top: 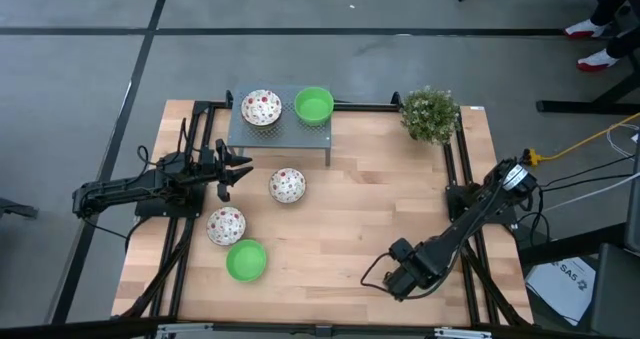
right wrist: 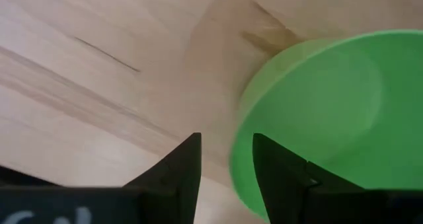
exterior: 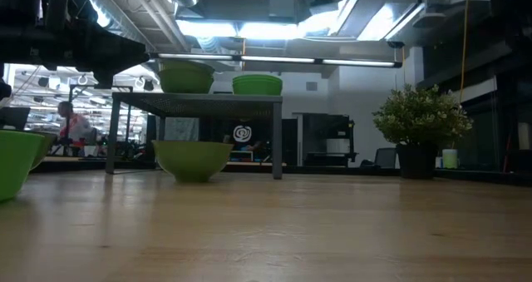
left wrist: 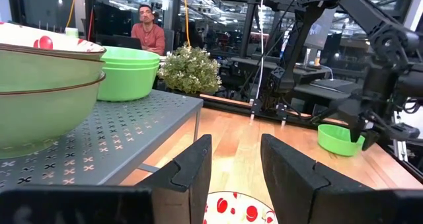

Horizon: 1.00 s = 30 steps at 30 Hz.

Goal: Pick & Place Mini bowls
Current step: Stack the green bowl on top of the green bowl on the shelf

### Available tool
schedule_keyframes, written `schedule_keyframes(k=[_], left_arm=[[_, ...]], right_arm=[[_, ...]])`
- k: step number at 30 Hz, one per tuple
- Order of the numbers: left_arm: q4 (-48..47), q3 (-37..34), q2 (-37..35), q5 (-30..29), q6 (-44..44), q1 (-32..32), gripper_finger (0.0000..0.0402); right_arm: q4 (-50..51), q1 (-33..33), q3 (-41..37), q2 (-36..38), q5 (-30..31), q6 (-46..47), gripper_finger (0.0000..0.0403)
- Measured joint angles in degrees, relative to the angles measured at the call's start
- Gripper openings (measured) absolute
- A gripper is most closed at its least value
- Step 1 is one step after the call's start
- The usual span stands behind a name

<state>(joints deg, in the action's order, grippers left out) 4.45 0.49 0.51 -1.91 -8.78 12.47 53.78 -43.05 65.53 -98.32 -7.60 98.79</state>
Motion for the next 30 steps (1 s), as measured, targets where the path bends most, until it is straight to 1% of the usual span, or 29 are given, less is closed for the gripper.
schedule_keyframes(k=[2,7,9,11,16,18,22,26,30], left_arm=[[0.0,0.0,0.0,0.0,-0.02,0.0,0.0125],[0.0,0.0,0.0,0.0,0.0,0.02,0.0125],[0.0,0.0,0.0,0.0,0.0,0.02,0.0125],[0.0,0.0,0.0,0.0,0.0,0.01,0.0125],[0.0,0.0,0.01,0.0,0.0,0.0,0.0125],[0.0,0.0,0.0,0.0,0.0,0.0,0.0125],[0.0,0.0,0.0,0.0,0.0,0.0,0.0125],[0.0,0.0,0.0,0.0,-0.02,0.0,0.0125],[0.0,0.0,0.0,0.0,-0.01,0.02,0.0125]], right_arm=[[-1.46,-0.02,-1.33,-0.02,-0.1,0.65,0.0136],[-1.49,0.0,-2.05,-0.02,-0.1,1.22,0.0134],[-1.49,0.0,-2.05,-0.02,-0.1,0.95,0.0126],[-1.49,0.0,-2.05,-0.02,-0.09,0.76,0.0108],[-1.81,0.45,-2.05,-0.02,-0.05,0.06,0.003],[-1.62,0.92,-2.05,0.02,-0.27,-0.33,0.0011],[-3.48,2.23,-2.05,0.04,0.16,-1.55,0.0018],[-6.15,3.74,-2.03,0.08,1.46,-2.78,0.0008],[-9.44,5.72,-1.98,0.09,2.08,-4.73,0.0008]])
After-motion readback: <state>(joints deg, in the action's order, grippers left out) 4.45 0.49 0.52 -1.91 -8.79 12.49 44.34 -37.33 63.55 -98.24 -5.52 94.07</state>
